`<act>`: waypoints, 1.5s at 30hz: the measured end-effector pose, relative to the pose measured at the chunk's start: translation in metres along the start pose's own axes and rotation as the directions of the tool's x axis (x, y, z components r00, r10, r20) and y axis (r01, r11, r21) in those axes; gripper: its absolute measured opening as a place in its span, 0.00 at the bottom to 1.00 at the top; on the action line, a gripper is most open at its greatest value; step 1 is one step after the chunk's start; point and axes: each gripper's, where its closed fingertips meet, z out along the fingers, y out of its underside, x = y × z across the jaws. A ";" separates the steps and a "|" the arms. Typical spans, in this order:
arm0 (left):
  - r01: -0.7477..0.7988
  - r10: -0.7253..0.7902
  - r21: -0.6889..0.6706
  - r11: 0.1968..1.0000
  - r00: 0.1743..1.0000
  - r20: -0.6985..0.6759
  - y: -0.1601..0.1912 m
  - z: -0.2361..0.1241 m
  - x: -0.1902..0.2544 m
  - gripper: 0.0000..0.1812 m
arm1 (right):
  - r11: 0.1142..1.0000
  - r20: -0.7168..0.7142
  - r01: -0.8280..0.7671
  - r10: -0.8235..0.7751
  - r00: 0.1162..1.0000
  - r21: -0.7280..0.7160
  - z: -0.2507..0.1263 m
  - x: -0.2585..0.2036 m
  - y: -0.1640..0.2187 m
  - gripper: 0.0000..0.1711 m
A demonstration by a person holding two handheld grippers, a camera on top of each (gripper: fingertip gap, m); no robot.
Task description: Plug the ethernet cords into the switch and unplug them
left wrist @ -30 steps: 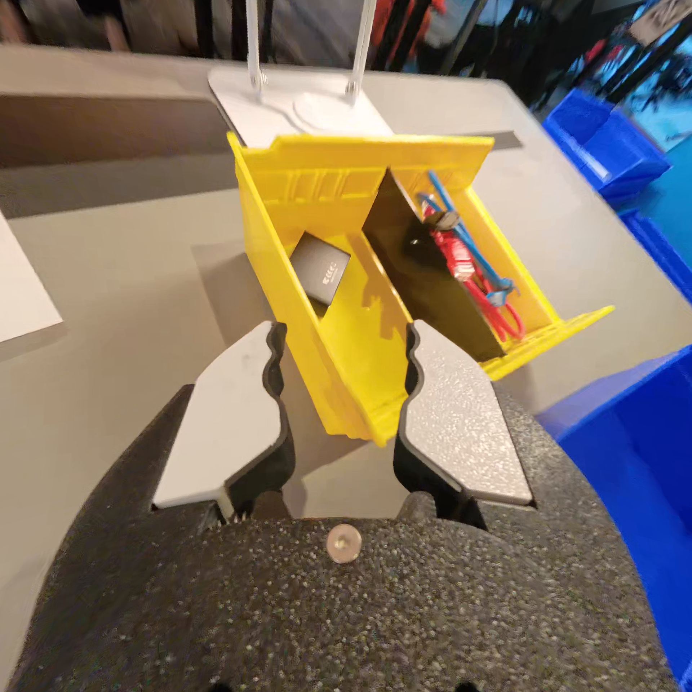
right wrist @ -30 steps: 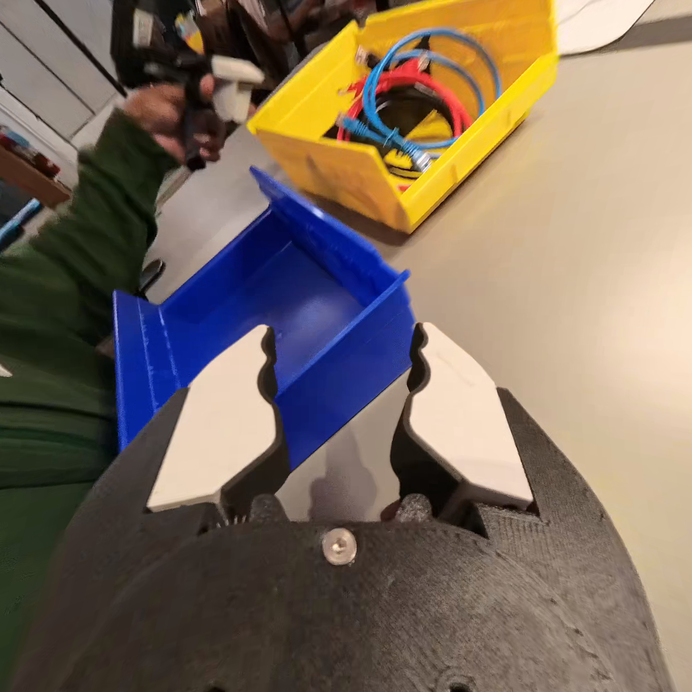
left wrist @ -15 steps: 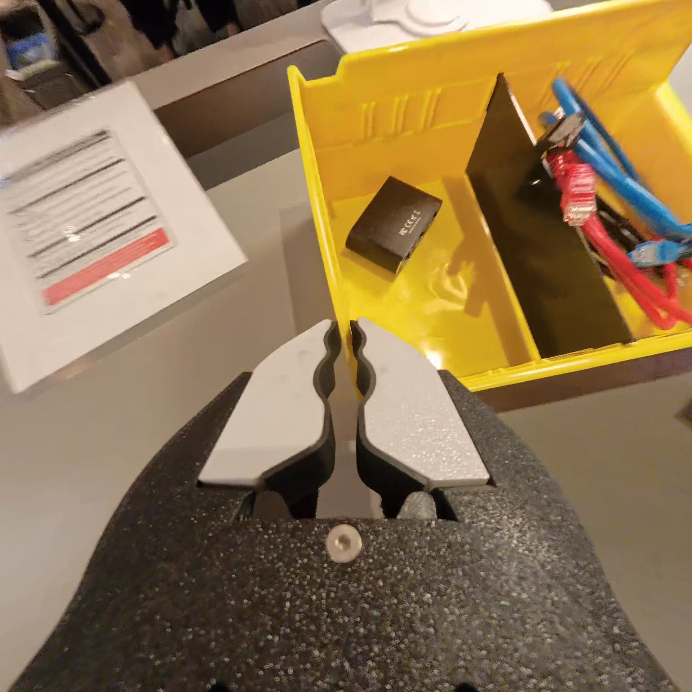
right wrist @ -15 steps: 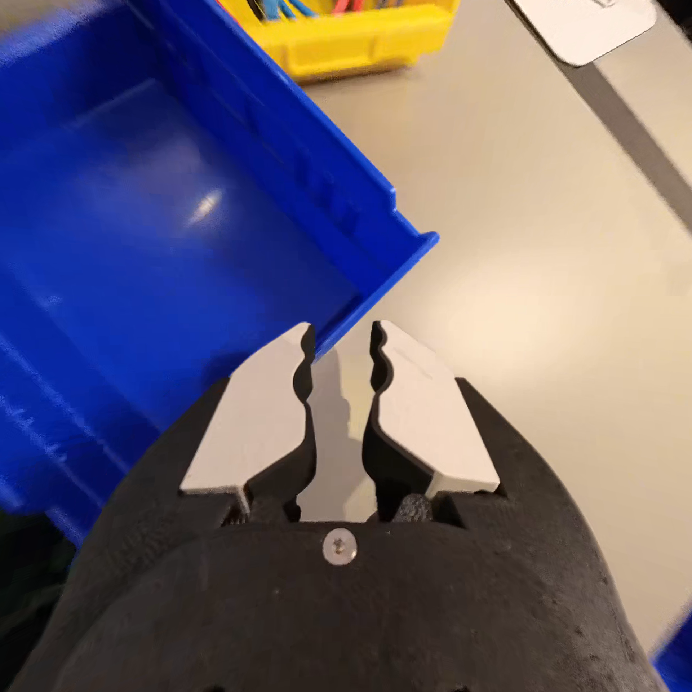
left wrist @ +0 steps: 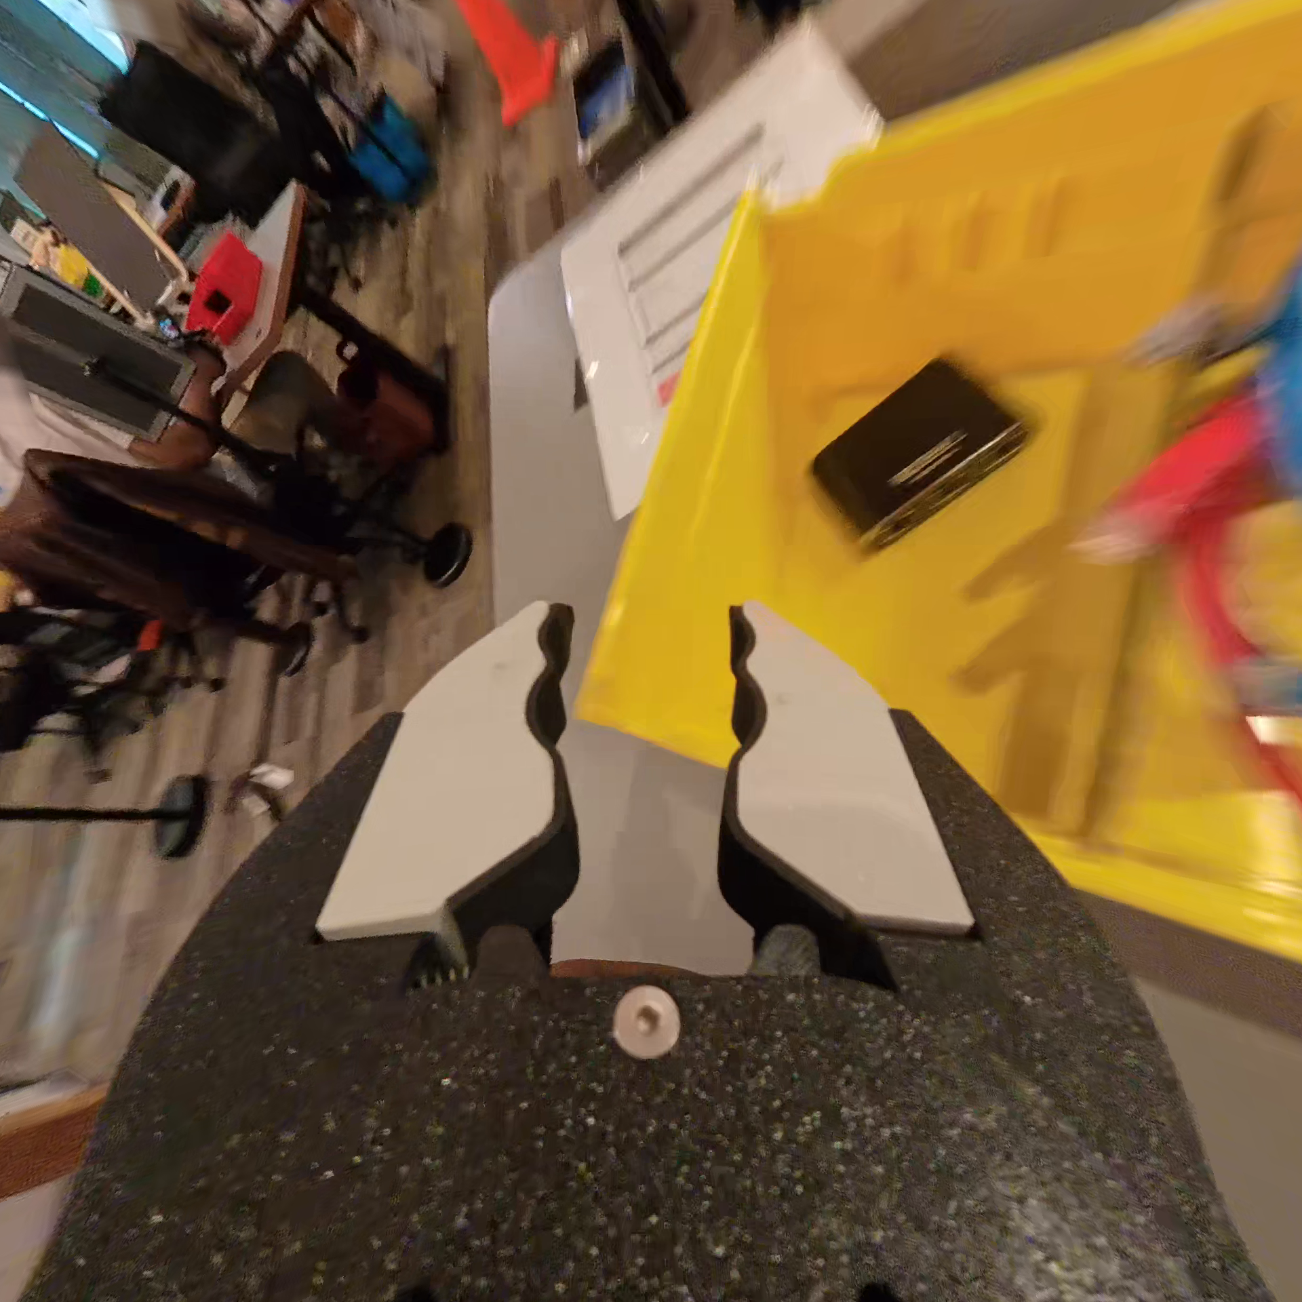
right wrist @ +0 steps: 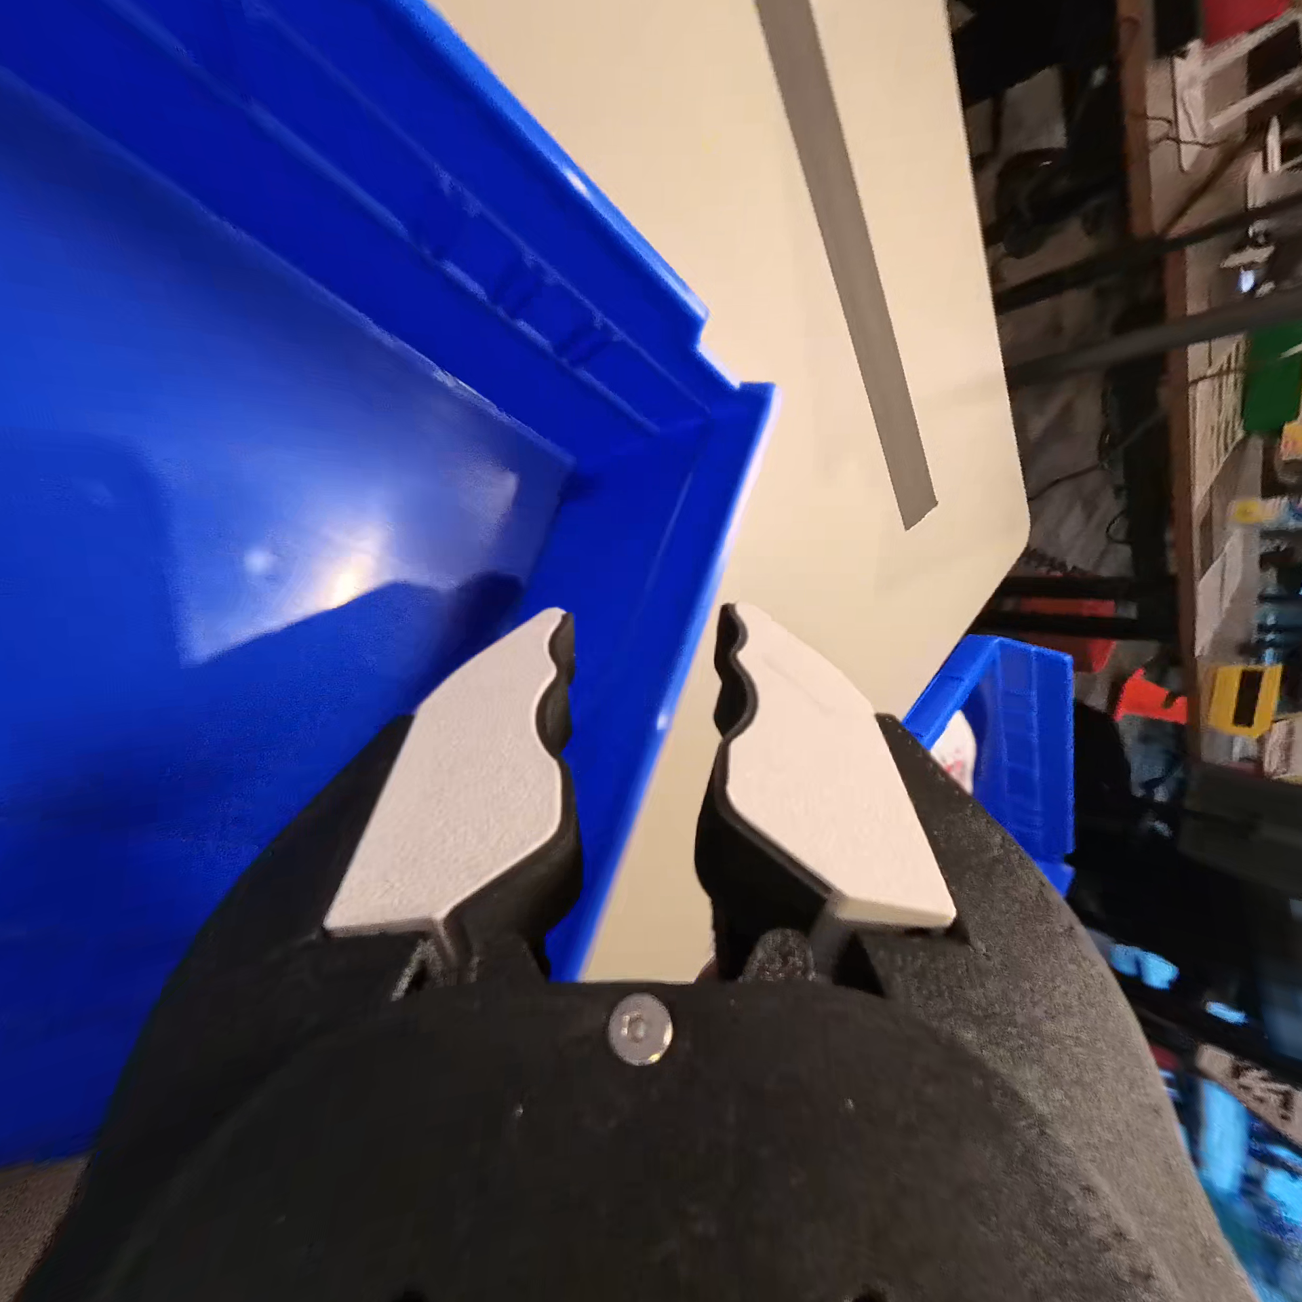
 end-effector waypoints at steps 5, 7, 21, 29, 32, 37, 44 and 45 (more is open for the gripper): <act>0.248 -0.203 0.230 0.941 0.958 -0.201 -0.027 -0.075 0.086 0.37 | 0.943 0.080 -0.258 0.247 0.966 0.212 -0.052 -0.059 -0.030 0.28; 0.256 -0.205 0.259 0.931 0.957 -0.208 -0.024 -0.093 0.112 0.42 | 0.869 0.240 -0.389 0.325 0.915 0.306 -0.081 -0.099 -0.050 0.30; 0.195 -0.205 0.167 0.967 0.977 0.050 0.034 -0.087 0.132 0.39 | 0.870 -0.007 -0.375 0.398 0.917 0.320 -0.107 -0.185 -0.043 0.47; 0.218 -0.247 0.237 0.947 0.963 0.104 0.057 -0.123 0.093 0.31 | 0.881 -0.184 -0.396 0.447 0.875 0.258 -0.129 -0.150 0.017 0.40; 0.252 -0.228 0.360 0.898 0.968 -0.106 0.009 -0.139 0.143 0.31 | 0.838 -0.059 -0.395 0.447 0.892 0.377 -0.130 -0.172 -0.030 0.39; 0.292 -0.209 0.365 0.884 0.945 -0.251 -0.050 -0.108 0.216 0.30 | 0.784 0.030 -0.402 0.442 0.897 0.473 -0.092 -0.197 -0.117 0.41; 0.345 -0.325 0.217 0.913 0.937 -0.125 -0.062 -0.039 0.219 0.31 | 0.787 -0.158 -0.468 0.563 0.811 0.402 -0.035 -0.162 -0.141 0.45; 0.341 -0.320 0.203 0.918 0.938 -0.132 -0.060 -0.035 0.221 0.25 | 0.795 -0.176 -0.467 0.561 0.809 0.387 -0.030 -0.159 -0.139 0.40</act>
